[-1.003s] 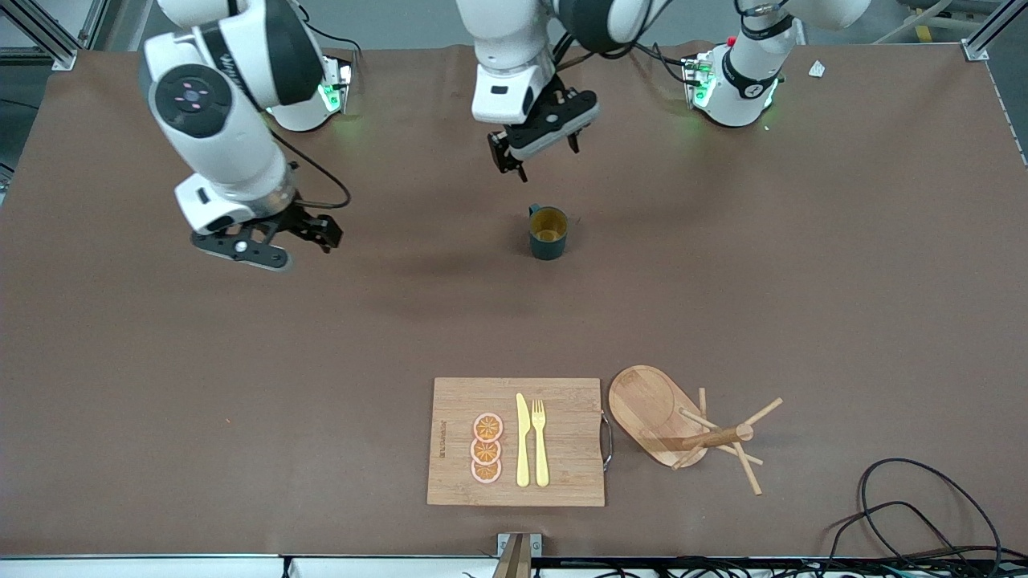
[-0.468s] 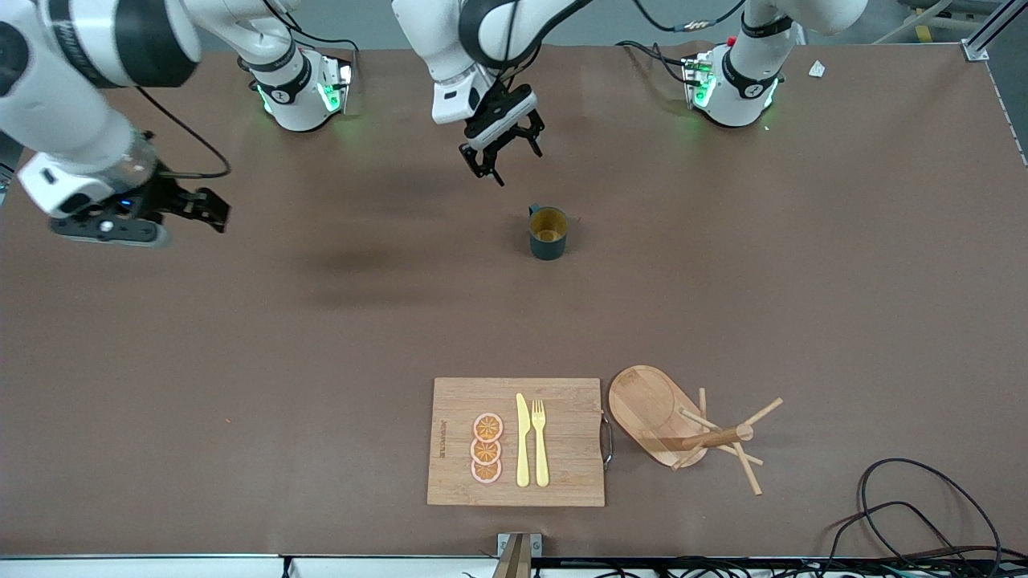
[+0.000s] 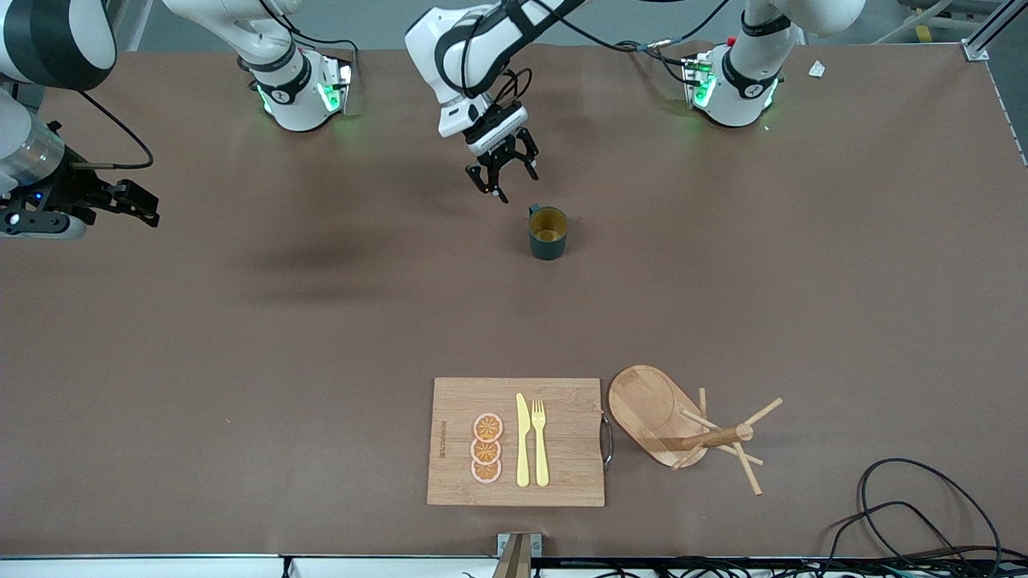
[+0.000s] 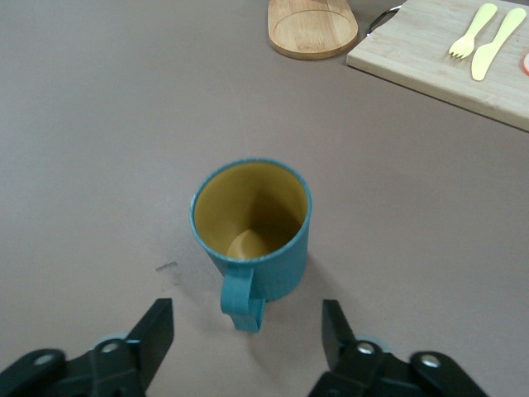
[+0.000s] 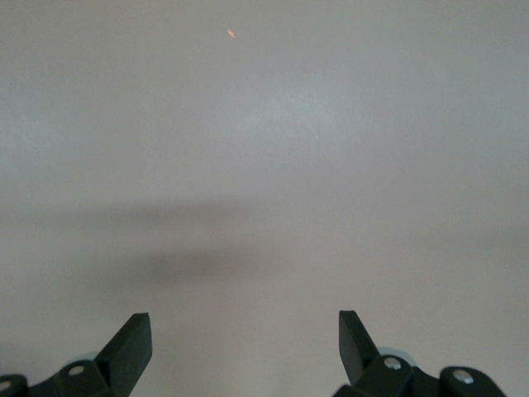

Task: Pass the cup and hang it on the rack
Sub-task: 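Lower the left gripper onto the mug's handle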

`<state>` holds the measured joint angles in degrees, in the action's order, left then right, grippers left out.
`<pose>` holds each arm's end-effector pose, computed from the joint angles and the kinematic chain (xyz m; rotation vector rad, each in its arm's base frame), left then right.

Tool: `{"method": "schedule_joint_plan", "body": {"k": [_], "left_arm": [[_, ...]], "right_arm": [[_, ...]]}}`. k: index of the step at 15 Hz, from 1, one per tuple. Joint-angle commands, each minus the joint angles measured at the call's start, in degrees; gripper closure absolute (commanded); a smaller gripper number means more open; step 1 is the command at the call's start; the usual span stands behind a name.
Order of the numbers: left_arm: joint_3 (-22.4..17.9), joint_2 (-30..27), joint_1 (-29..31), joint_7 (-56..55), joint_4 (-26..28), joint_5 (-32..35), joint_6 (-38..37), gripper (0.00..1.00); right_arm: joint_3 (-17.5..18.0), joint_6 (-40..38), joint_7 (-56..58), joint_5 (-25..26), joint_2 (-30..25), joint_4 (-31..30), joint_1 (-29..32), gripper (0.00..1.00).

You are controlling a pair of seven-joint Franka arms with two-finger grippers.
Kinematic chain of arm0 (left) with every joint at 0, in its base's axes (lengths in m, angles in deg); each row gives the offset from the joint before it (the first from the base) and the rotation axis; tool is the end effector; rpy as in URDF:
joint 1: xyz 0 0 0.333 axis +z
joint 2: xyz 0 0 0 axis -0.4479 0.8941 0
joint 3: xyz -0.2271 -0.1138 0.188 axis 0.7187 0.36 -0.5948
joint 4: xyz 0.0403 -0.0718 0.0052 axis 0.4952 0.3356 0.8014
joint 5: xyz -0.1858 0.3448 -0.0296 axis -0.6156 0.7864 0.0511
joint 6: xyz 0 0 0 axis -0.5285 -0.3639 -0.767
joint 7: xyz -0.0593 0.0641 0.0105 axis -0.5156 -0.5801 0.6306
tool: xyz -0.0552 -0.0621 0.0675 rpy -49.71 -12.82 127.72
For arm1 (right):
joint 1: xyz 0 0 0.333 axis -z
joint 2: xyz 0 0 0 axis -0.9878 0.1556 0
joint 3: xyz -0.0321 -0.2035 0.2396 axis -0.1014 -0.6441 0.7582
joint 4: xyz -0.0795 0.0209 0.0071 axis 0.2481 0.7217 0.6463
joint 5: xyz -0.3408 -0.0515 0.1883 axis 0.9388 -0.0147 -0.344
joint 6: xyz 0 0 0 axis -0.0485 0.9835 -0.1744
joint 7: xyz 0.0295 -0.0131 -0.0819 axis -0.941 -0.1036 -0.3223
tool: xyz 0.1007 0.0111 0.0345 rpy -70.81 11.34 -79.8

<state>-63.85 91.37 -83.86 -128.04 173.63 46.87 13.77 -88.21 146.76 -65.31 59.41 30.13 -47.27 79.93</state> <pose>0.2165 -0.5999 0.2287 -2.5363 -0.8309 -0.9655 0.5021 -0.0510 0.5232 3.0724 -0.0278 0.0135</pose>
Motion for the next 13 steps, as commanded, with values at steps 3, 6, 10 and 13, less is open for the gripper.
{"method": "schedule_joint_plan", "body": {"k": [3, 6, 10, 13], "left_arm": [[0.05, 1.77, -1.37, -1.8, 1.85, 5.21, 0.17, 0.24], [0.05, 3.08, -1.46, -1.89, 2.38, 7.85, 0.17, 0.27], [-0.04, 3.09, -1.29, -2.59, 3.61, 8.47, 0.17, 0.31], [-0.04, 3.61, -1.11, -4.34, 3.61, 9.44, 0.26, 0.31]], "right_arm": [[-1.18, 2.48, 2.84, -3.45, -1.48, -0.96, 0.15, 0.0], [-1.45, 2.3, 3.36, -3.45, -1.48, -0.87, 0.15, 0.0], [-1.45, 2.13, 3.72, -3.45, -1.39, -0.08, 0.06, 0.0], [-1.45, -0.06, 4.59, -3.45, -1.39, 1.58, 0.06, 0.0]]}}
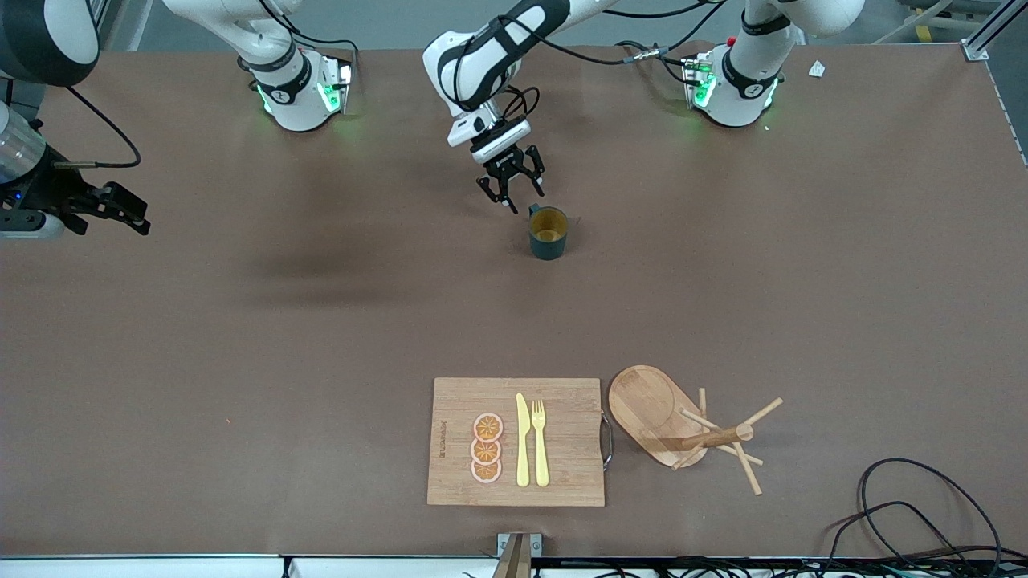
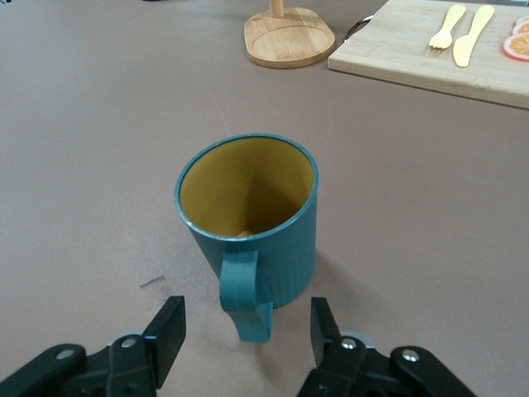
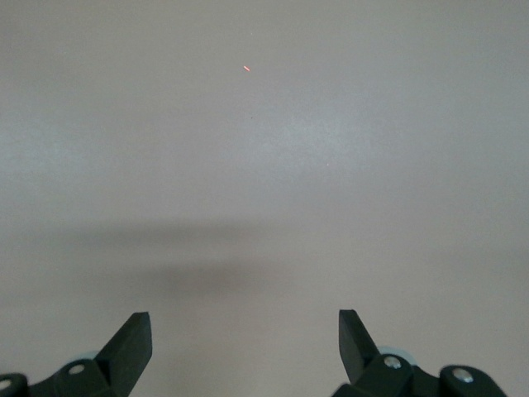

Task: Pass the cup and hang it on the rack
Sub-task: 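Lower the left gripper onto the mug's handle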

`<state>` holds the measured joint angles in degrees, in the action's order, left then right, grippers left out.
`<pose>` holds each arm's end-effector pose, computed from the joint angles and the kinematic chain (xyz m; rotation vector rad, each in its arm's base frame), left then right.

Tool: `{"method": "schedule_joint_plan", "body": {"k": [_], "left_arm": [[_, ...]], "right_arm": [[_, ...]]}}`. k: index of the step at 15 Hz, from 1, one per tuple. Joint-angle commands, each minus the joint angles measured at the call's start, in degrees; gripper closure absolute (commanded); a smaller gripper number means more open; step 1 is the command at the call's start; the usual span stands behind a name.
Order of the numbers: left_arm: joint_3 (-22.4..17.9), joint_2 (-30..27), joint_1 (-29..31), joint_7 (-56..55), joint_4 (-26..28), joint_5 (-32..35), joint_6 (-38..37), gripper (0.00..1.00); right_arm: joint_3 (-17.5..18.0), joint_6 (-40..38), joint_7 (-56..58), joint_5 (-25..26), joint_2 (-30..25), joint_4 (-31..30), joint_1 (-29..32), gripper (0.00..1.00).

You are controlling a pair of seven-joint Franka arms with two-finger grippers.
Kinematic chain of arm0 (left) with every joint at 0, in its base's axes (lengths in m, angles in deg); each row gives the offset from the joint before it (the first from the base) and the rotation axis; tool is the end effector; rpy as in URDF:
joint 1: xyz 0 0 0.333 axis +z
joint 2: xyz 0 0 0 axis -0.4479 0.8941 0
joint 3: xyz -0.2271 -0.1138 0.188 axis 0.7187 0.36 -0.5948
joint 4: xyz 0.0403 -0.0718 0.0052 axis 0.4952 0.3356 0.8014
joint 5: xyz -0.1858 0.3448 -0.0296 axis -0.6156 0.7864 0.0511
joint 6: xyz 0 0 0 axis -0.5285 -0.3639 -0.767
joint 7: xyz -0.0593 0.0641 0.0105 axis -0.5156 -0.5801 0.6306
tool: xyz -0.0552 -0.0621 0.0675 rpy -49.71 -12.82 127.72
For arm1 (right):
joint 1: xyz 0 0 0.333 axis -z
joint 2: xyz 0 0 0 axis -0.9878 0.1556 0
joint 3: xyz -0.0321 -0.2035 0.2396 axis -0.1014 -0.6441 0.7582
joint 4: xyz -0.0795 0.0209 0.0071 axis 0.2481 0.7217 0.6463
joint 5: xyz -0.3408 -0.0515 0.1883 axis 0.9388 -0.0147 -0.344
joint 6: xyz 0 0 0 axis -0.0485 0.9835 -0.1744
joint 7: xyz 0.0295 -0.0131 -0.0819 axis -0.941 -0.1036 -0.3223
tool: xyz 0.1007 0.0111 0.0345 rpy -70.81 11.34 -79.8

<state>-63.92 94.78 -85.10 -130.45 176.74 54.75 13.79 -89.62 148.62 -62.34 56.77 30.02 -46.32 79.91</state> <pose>0.2019 -0.5870 0.1781 -2.5027 -0.6795 -1.1099 0.5061 -0.0609 0.5347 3.1146 -0.0058 0.0950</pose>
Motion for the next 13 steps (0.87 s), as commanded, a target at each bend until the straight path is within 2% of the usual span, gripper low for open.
{"method": "schedule_joint_plan", "body": {"k": [1, 6, 12, 13], "left_arm": [[0.03, 0.2, 0.22, -1.94, 0.5, 1.56, 0.24, 0.33], [-0.41, 1.25, 0.39, -2.03, 0.32, 3.14, 0.33, 0.38], [-0.76, 1.69, 1.09, -2.29, -0.3, 3.76, 0.94, 0.45], [-0.85, 2.13, 1.1, -2.38, -0.3, 4.19, 0.94, 0.5]], "right_arm": [[-0.05, -3.06, 1.63, -0.81, -1.28, 1.59, 0.09, 0.0], [0.13, -9.13, 1.71, -0.81, -1.28, 6.17, -0.35, 0.0], [0.3, -10.45, 1.98, -0.81, -1.28, 6.7, -0.44, 0.0], [0.3, -10.63, 2.33, -0.81, -1.28, 6.87, -0.44, 0.0]]}}
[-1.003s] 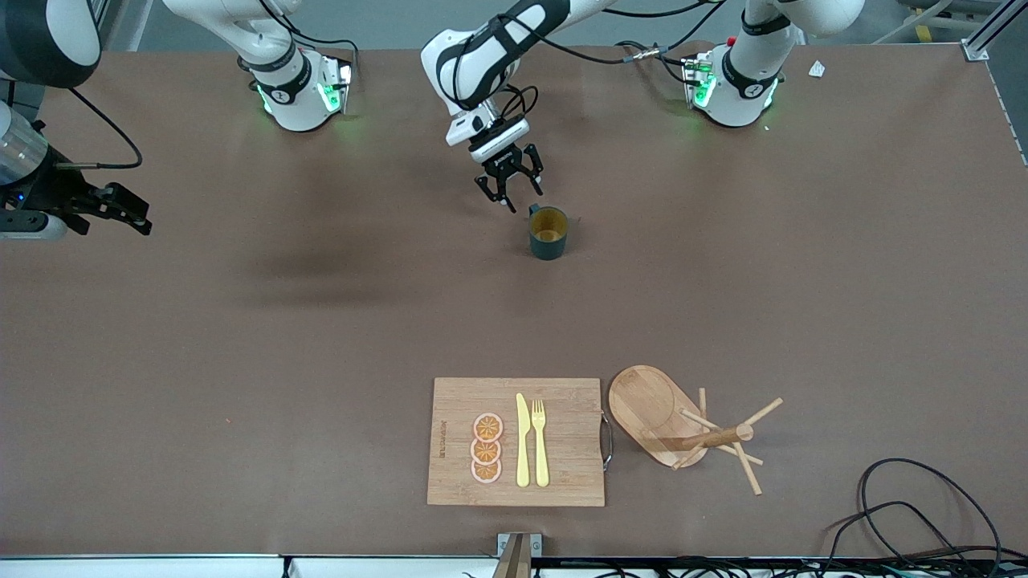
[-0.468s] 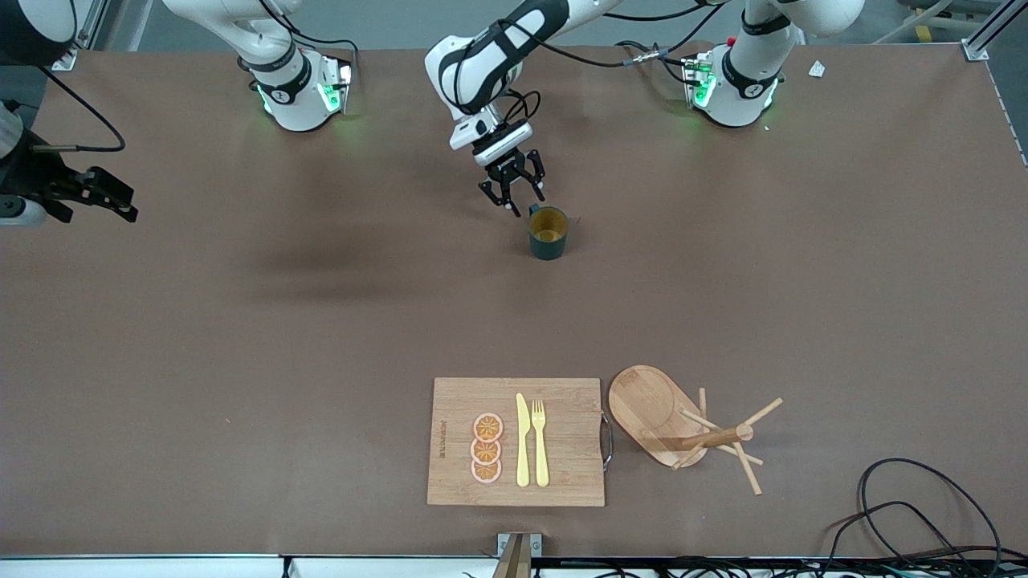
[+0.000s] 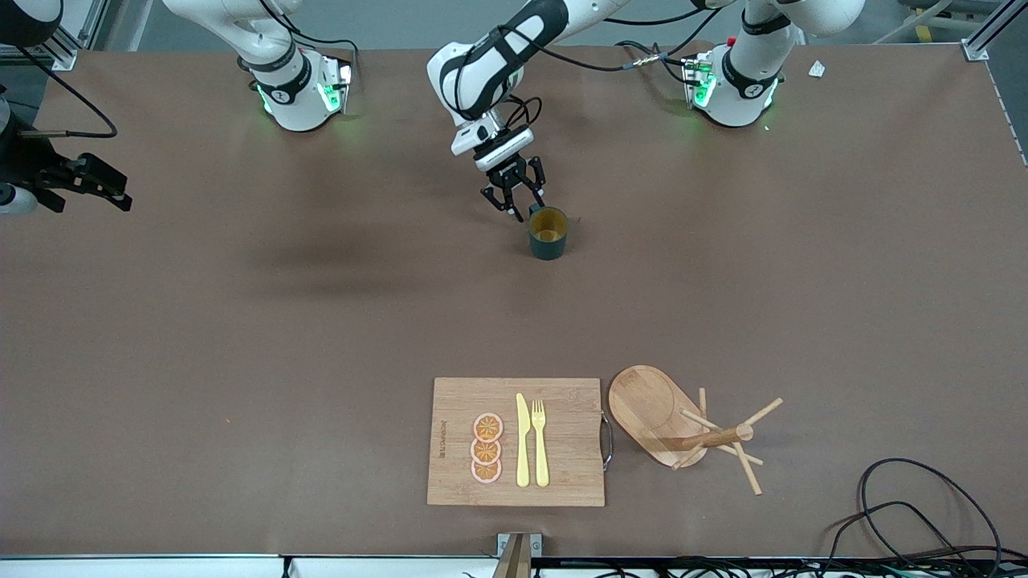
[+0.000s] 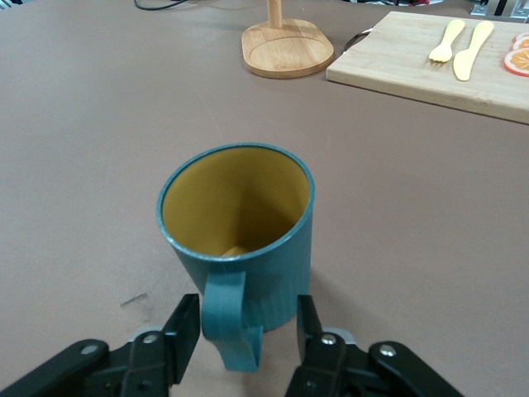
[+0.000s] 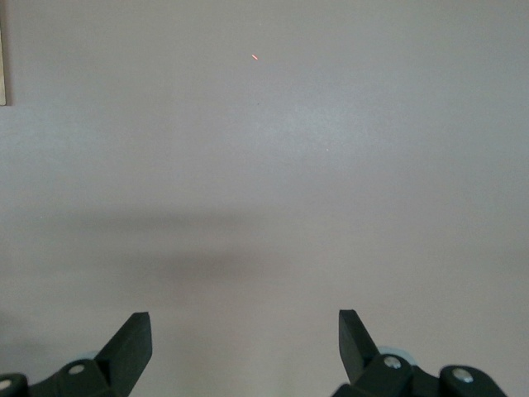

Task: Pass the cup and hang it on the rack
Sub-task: 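Lower the left gripper onto the mug's handle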

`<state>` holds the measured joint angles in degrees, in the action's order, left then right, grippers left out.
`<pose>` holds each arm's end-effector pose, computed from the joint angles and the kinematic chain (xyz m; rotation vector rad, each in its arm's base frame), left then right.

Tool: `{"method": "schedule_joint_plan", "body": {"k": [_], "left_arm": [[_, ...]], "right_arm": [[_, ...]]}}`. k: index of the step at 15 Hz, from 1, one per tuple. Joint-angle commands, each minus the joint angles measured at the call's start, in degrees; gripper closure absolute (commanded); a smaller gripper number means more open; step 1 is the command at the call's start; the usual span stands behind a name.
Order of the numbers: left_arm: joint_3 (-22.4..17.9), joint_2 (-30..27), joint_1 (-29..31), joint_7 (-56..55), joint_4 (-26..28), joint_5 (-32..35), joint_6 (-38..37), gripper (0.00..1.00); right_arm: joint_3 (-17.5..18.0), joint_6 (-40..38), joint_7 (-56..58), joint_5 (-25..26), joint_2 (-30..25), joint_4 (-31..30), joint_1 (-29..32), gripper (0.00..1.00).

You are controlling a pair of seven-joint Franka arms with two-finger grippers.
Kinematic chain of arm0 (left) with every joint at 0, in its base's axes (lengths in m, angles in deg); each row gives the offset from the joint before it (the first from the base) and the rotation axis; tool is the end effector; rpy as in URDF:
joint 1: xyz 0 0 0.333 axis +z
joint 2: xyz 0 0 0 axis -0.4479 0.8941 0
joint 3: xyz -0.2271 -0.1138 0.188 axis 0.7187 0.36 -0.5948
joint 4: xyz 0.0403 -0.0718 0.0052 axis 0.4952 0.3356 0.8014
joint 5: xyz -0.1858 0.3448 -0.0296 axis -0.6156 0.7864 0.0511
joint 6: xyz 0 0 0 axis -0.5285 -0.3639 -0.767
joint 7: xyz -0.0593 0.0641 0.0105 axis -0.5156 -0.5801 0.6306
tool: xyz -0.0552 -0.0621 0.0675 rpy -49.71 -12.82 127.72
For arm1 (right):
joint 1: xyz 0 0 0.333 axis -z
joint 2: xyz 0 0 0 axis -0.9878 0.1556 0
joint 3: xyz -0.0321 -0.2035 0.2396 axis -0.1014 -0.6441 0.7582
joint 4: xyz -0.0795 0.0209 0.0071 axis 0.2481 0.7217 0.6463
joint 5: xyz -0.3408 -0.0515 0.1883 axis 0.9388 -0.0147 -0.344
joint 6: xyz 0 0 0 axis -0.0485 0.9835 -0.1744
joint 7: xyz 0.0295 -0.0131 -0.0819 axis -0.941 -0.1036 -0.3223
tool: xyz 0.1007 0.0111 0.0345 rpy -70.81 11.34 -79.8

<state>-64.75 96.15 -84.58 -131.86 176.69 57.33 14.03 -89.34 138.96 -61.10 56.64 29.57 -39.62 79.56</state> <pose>0.2160 -0.5814 0.1644 -2.4814 -0.6865 -1.1586 0.4993 -0.0563 0.5798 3.1207 0.0355 0.0271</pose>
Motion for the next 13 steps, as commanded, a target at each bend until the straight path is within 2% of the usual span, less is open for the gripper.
{"method": "schedule_joint_plan", "body": {"k": [1, 3, 4, 6, 7, 9, 11, 13], "left_arm": [[-0.01, 0.85, 0.58, -1.06, -0.25, 1.79, 0.7, 0.53], [-0.01, 0.85, 0.67, -1.24, -0.25, 1.79, 0.7, 0.62], [-0.01, 0.68, 0.76, -1.24, -0.33, 1.7, 0.78, 0.69], [-0.01, 0.76, 0.94, -1.24, -0.34, 1.7, 0.96, 0.95], [-0.01, 0.59, 1.11, -0.63, -0.77, 1.62, 0.96, 1.0], [0.07, 0.33, 2.07, 2.25, -2.52, 1.27, 0.96, 1.0], [0.07, 0.06, 2.43, 7.71, -6.47, -0.48, 0.96, 1.0], [0.07, -1.08, 4.27, 12.27, -12.52, -6.18, 0.87, 1.0]], "right_arm": [[0.03, -0.97, 1.87, -0.68, -0.82, 0.18, -0.09, 0.0], [0.03, -0.97, 2.23, -0.68, -0.82, 0.27, -0.09, 0.0], [0.03, -0.97, 2.23, -0.68, -0.74, 0.44, -0.09, 0.0], [0.12, -0.88, 2.32, -0.68, -0.74, 0.53, -0.18, 0.0], [0.12, -0.88, 2.32, -0.68, -0.74, 0.62, -0.09, 0.0], [0.03, -0.97, 2.41, -0.68, -0.74, 0.62, -0.09, 0.0], [0.03, -0.88, 2.41, -0.68, -0.74, 0.62, -0.09, 0.0], [0.03, -0.88, 2.41, -0.68, -0.74, 0.62, -0.01, 0.0]]}}
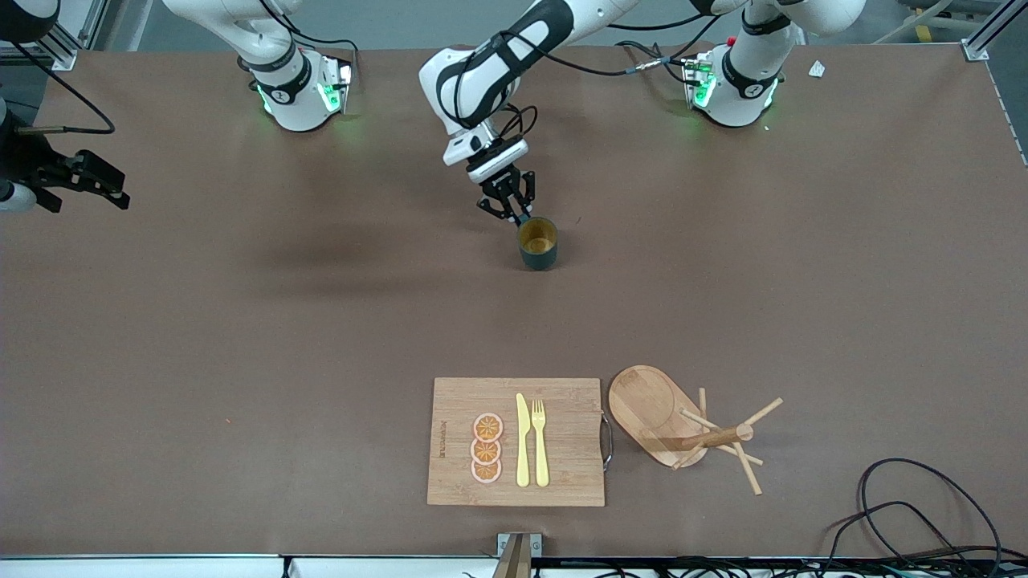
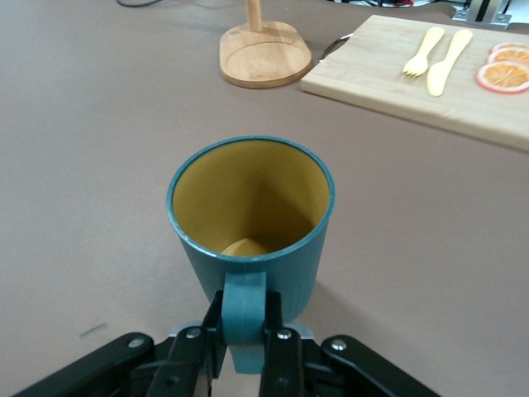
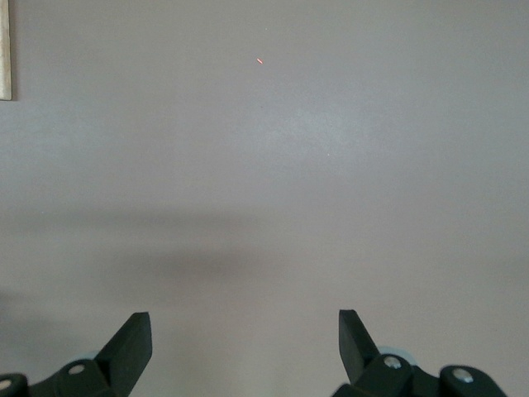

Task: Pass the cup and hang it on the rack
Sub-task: 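Close the left gripper on the handle and lift the mug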

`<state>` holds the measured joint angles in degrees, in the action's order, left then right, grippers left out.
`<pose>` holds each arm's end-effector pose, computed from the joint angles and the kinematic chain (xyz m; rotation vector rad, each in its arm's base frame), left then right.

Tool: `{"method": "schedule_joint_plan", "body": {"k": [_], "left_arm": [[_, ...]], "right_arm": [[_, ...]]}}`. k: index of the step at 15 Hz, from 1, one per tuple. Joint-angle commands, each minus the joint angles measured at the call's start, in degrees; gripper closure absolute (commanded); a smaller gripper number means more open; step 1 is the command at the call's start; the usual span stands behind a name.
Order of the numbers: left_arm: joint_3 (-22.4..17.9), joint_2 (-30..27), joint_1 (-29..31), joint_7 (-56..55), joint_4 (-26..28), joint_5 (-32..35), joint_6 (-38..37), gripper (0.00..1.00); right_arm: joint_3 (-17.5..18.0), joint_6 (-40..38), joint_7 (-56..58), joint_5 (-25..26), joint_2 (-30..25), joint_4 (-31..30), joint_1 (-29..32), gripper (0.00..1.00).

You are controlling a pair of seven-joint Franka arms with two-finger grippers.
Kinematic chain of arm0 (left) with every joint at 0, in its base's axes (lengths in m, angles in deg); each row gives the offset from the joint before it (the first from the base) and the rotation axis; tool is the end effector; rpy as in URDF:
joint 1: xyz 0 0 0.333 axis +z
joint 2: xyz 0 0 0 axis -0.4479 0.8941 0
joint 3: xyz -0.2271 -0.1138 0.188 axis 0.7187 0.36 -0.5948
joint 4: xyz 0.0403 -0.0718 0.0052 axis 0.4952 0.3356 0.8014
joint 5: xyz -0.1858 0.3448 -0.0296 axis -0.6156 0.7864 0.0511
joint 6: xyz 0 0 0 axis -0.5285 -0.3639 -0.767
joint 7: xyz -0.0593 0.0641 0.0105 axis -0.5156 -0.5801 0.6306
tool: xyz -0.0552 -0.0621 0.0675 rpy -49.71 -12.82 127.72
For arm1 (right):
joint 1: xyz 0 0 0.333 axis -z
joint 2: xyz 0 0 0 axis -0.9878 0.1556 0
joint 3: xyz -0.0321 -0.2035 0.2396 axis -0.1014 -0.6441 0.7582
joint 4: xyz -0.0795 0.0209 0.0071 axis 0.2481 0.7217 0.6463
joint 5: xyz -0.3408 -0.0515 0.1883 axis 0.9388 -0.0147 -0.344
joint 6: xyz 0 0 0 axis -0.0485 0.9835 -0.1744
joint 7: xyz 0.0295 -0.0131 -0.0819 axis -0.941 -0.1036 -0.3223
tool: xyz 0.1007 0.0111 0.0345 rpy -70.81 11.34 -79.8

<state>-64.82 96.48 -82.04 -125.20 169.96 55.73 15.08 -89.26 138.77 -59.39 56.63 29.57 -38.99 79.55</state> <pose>0.2607 -0.6037 0.2013 -2.5349 -0.7195 -1.0877 0.4999 -0.0557 0.5848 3.1183 0.0838 0.0385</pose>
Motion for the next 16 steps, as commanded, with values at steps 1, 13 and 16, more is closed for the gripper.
{"method": "schedule_joint_plan", "body": {"k": [1, 13, 16], "left_arm": [[0.23, -1.76, 2.51, 7.47, -9.04, -8.26, -0.18, 1.0], [0.93, -11.6, 28.6, 31.73, -17.68, -42.46, 15.19, 1.0], [1.02, -11.78, 34.93, 38.23, -17.86, -54.31, 17.39, 1.0]], "right_arm": [[-0.05, -0.69, 0.87, -0.68, -0.74, -0.01, 0.01, 0.0], [-0.05, -0.78, 1.05, -0.68, -0.65, 0.34, -0.17, 0.0], [-0.05, -0.78, 1.05, -0.68, -0.65, 0.43, -0.08, 0.0]]}}
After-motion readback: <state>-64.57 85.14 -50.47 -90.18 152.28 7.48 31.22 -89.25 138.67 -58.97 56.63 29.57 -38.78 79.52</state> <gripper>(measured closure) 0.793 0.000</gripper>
